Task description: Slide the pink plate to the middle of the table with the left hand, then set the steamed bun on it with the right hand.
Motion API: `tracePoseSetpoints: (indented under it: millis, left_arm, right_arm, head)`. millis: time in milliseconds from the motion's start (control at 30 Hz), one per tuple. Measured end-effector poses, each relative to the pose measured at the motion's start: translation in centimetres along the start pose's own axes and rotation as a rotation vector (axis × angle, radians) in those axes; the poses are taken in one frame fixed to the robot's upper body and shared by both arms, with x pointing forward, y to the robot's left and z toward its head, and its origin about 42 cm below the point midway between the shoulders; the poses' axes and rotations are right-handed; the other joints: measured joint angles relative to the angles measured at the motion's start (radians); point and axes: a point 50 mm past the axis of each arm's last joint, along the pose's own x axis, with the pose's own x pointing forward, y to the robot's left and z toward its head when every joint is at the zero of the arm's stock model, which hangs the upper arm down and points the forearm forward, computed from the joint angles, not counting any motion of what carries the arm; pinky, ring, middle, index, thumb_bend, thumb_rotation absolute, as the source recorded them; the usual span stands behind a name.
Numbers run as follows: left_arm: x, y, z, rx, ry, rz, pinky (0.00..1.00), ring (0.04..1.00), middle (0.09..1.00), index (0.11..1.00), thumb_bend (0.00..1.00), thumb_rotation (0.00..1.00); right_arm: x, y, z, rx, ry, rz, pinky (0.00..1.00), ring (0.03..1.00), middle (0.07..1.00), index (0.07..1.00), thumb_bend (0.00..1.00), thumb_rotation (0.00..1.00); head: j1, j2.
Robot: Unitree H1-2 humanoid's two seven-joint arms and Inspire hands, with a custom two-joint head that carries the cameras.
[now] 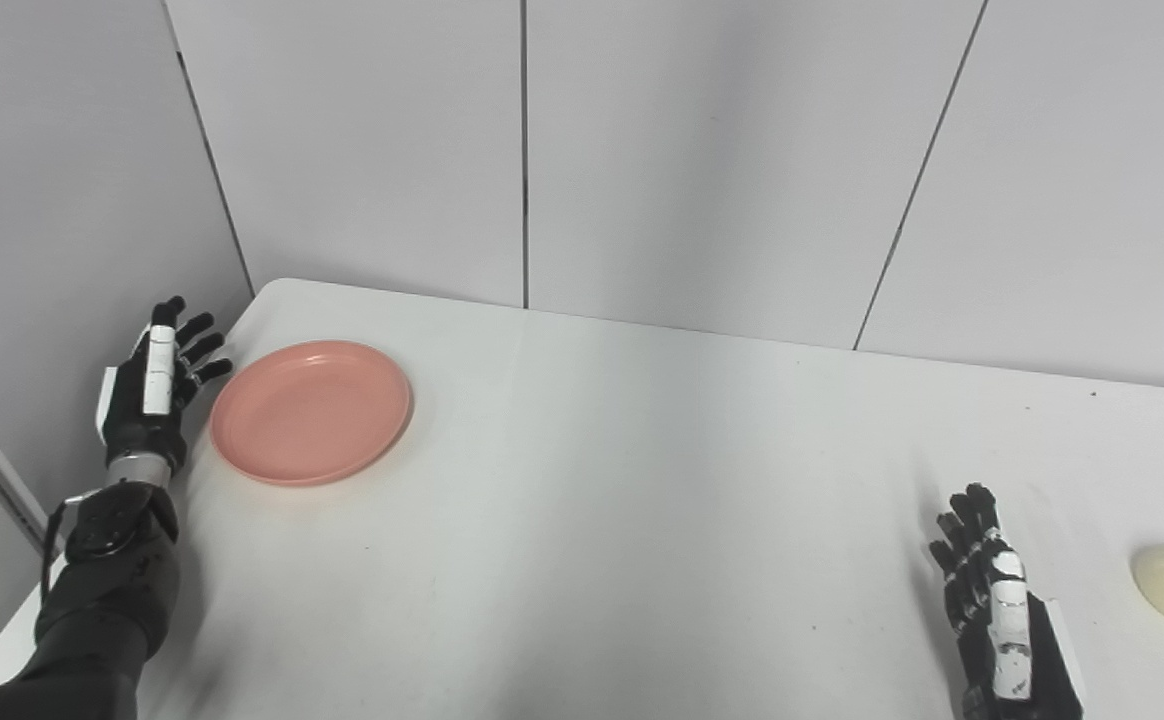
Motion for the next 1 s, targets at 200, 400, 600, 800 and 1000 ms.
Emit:
tracePoseSetpoints:
  millis: [200, 400, 600, 800, 1000]
  left_arm:
    - [-0.3, -0.6, -0.1, -0.012, -0.004, -0.03, 0.68, 0.79, 0.835, 0.891, 0.94, 0.85]
    - [-0.5, -1.8, -0.1, -0.004, -0.003, -0.083, 0.7, 0.821, 0.856, 0.909, 0.93, 0.9]
    - [-0.5, -2.6, 0.0, 0.026, -0.002, -0.123, 0.68, 0.818, 0.866, 0.922, 0.94, 0.92]
    - [-0.9, -4.2, 0.1, 0.041, 0.008, -0.193, 0.68, 0.836, 0.884, 0.948, 0.94, 0.91]
    - [-1.1, -5.8, 0.7, 0.02, 0.006, -0.245, 0.68, 0.827, 0.874, 0.946, 0.92, 0.91]
  right_arm:
    - [-0.1, 0.0, 0.0, -0.008, 0.001, -0.01, 1.0, 0.997, 0.982, 1.0, 0.76, 1.0]
    - [-0.1, 0.0, 0.0, -0.023, 0.003, -0.012, 1.0, 0.99, 0.977, 0.994, 0.77, 1.0]
    - [-0.1, 0.0, 0.0, -0.02, 0.001, -0.015, 1.0, 0.982, 0.972, 0.994, 0.79, 0.98]
    - [0.0, 0.0, 0.0, -0.021, -0.018, -0.014, 1.0, 0.988, 0.976, 1.0, 0.79, 0.99]
    - [0.1, 0.1, 0.0, -0.015, -0.02, -0.011, 1.0, 0.988, 0.977, 0.999, 0.8, 0.99]
  head:
    - [-0.017, 0.008]
    - [-0.026, 0.006]
    - [-0.034, 0.014]
    - [-0.035, 0.02]
    - [-0.037, 0.02]
